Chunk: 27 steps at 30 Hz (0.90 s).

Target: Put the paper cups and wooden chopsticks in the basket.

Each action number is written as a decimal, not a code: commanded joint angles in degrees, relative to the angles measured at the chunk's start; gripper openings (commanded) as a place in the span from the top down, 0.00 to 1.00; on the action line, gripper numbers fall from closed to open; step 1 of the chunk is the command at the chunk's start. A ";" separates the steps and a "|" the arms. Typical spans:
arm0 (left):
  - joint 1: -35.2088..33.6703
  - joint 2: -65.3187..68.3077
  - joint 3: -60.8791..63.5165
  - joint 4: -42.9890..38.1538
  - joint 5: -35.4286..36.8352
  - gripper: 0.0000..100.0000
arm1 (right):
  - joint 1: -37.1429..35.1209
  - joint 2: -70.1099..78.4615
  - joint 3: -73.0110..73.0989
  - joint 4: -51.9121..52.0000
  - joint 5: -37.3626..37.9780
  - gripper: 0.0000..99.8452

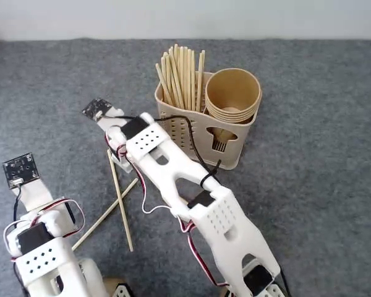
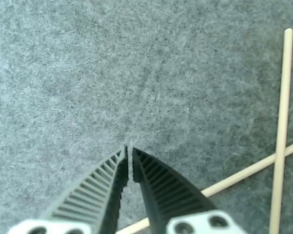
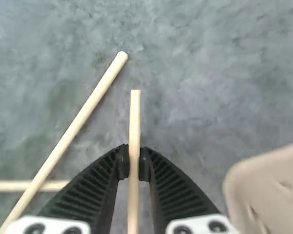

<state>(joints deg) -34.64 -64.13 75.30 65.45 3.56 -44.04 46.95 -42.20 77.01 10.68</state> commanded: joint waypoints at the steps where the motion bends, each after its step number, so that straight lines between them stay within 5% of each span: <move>1: -0.18 -1.14 -0.22 -1.14 -0.44 0.99 | -0.31 -10.15 -1.49 3.91 -0.70 0.99; 17: -0.18 -1.14 -0.22 -1.14 -0.44 0.99 | -1.01 -48.84 -1.49 12.70 -0.70 0.99; 27: -0.18 -1.14 -0.22 -1.14 -0.44 0.99 | 0.66 -62.46 -1.41 0.31 -0.53 0.99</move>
<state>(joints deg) -34.64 -64.13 75.30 65.45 3.56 -44.48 -11.69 -42.20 82.20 10.68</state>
